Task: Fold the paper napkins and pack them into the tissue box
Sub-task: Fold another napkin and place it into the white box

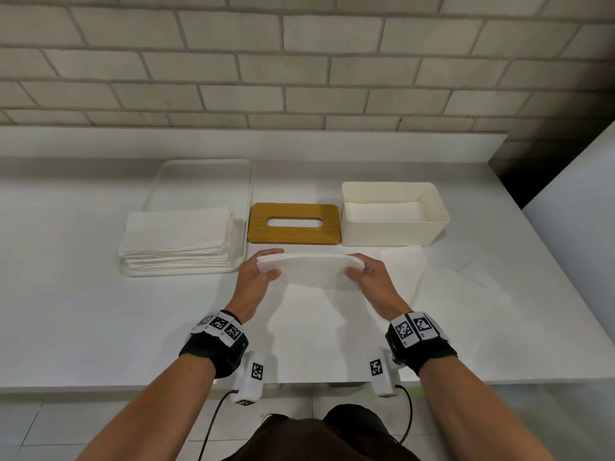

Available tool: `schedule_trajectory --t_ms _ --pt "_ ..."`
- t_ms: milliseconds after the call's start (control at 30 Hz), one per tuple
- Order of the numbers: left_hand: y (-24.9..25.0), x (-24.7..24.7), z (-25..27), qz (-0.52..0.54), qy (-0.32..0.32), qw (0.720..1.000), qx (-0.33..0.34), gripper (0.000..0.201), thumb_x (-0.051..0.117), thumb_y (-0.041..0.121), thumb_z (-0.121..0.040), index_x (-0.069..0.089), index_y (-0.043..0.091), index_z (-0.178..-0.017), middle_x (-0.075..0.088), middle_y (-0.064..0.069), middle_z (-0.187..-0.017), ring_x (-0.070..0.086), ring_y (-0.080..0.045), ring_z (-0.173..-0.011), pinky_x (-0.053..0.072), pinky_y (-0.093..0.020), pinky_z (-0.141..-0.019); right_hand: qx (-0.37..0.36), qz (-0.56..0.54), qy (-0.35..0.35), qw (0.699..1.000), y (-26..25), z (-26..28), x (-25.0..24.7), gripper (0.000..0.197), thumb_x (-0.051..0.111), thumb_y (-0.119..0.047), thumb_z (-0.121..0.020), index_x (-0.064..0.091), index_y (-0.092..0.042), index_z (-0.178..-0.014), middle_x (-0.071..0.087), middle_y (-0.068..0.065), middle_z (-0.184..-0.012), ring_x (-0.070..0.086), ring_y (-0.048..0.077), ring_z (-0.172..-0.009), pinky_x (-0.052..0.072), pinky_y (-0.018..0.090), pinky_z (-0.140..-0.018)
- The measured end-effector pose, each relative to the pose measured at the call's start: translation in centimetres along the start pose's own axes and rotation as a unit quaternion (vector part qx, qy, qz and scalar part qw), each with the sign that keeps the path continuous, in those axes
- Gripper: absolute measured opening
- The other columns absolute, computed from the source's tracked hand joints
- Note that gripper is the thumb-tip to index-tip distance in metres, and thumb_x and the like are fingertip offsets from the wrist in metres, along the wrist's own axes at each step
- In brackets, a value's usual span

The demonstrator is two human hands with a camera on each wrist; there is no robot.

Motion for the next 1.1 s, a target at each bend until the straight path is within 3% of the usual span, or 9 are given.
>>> schedule_trajectory --t_ms 133,367,500,600,667,867,933,1000,1100 --pt "0.1 0.0 -0.1 -0.001 0.005 1.0 -0.01 0.04 0.059 -0.014 -0.081 0.068 0.018 -0.104 0.066 -0.002 -0.102 0.059 -0.019 -0.096 0.048 -0.03 -0.086 0.002 0.007 0.0 1.0 -0.5 -0.1 0.0 0.031 0.057 -0.005 -0.091 0.071 -0.032 -0.098 0.072 0.002 -0.1 0.066 0.026 -0.097 0.052 0.038 -0.087" --pt "-0.2 0.3 0.0 -0.034 0.013 0.999 -0.014 0.026 0.057 -0.007 -0.087 0.063 0.014 -0.1 0.061 -0.001 -0.091 0.054 -0.015 -0.083 0.042 -0.023 -0.072 0.012 0.029 -0.003 1.0 0.0 0.0 0.4 0.03 0.051 -0.003 -0.093 0.07 -0.025 -0.099 0.071 0.002 -0.097 0.065 0.022 -0.091 0.051 0.032 -0.081" --pt "-1.0 0.0 -0.3 -0.047 0.014 0.998 -0.047 0.026 0.057 -0.004 -0.087 0.063 0.02 -0.096 0.061 -0.004 -0.092 0.055 -0.021 -0.088 0.043 -0.027 -0.076 0.032 0.063 -0.009 0.997 0.8 0.2 0.5 0.023 0.053 -0.009 -0.094 0.068 -0.02 -0.106 0.07 0.008 -0.103 0.066 0.03 -0.1 0.052 0.042 -0.089" --pt "0.1 0.2 -0.5 -0.058 0.014 0.998 -0.037 0.025 0.06 -0.001 -0.089 0.062 0.014 -0.108 0.066 -0.005 -0.101 0.06 -0.023 -0.099 0.048 -0.031 -0.087 0.033 0.067 0.008 0.997 -0.2 0.0 -0.3 0.024 0.054 -0.012 -0.096 0.065 -0.015 -0.116 0.07 0.007 -0.109 0.065 0.028 -0.104 0.051 0.038 -0.091" --pt "2.3 0.8 -1.0 -0.054 0.022 0.998 -0.017 0.027 0.06 -0.003 -0.088 0.062 0.011 -0.111 0.067 -0.003 -0.103 0.062 -0.021 -0.099 0.05 -0.029 -0.086 0.018 0.046 0.015 0.999 -2.1 -0.3 -1.4 0.022 0.055 -0.01 -0.095 0.065 -0.015 -0.114 0.07 0.007 -0.108 0.066 0.027 -0.102 0.052 0.038 -0.09" --pt "10.8 6.9 -4.6 -0.072 0.0 0.997 0.039 0.025 0.064 -0.01 -0.081 0.064 0.008 -0.098 0.065 -0.002 -0.088 0.062 -0.016 -0.079 0.052 -0.02 -0.06 -0.058 0.053 0.093 0.993 -9.4 -3.5 -9.2 0.021 0.057 -0.003 -0.092 0.067 -0.011 -0.109 0.07 0.001 -0.093 0.067 0.005 -0.072 0.052 0.021 -0.064" --pt "12.7 10.0 -6.6 -0.09 0.002 0.995 0.042 0.03 0.065 -0.01 -0.08 0.065 0.003 -0.107 0.068 -0.008 -0.098 0.064 -0.02 -0.085 0.056 -0.024 -0.064 -0.061 0.062 0.128 0.988 -11.3 -4.9 -12.7 0.022 0.058 -0.002 -0.091 0.068 -0.008 -0.109 0.07 0.003 -0.09 0.065 0.002 -0.063 0.051 0.019 -0.057" --pt "13.5 13.2 -8.4 -0.143 0.01 0.989 0.045 0.028 0.066 -0.008 -0.08 0.065 0.0 -0.107 0.068 -0.011 -0.103 0.066 -0.024 -0.093 0.058 -0.034 -0.079 -0.028 0.084 0.159 0.983 -12.0 -6.4 -15.6 0.022 0.057 -0.001 -0.09 0.067 -0.007 -0.108 0.069 0.006 -0.089 0.067 0.007 -0.064 0.051 0.017 -0.053" --pt "13.3 17.5 -10.0 -0.271 0.02 0.961 0.052 0.021 0.06 -0.004 -0.081 0.064 -0.002 -0.101 0.068 -0.015 -0.101 0.065 -0.033 -0.098 0.054 -0.038 -0.084 0.0 0.228 0.196 0.954 -11.7 -8.9 -18.2 0.022 0.052 0.003 -0.086 0.069 0.001 -0.1 0.065 0.011 -0.088 0.066 0.031 -0.085 0.049 0.026 -0.065"
Point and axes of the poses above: each hand's wrist, its own z-axis away from the middle knuckle, its own x-axis out of the palm, y = z × x, the point moved 6 cm from there along -z, towards the middle knuckle
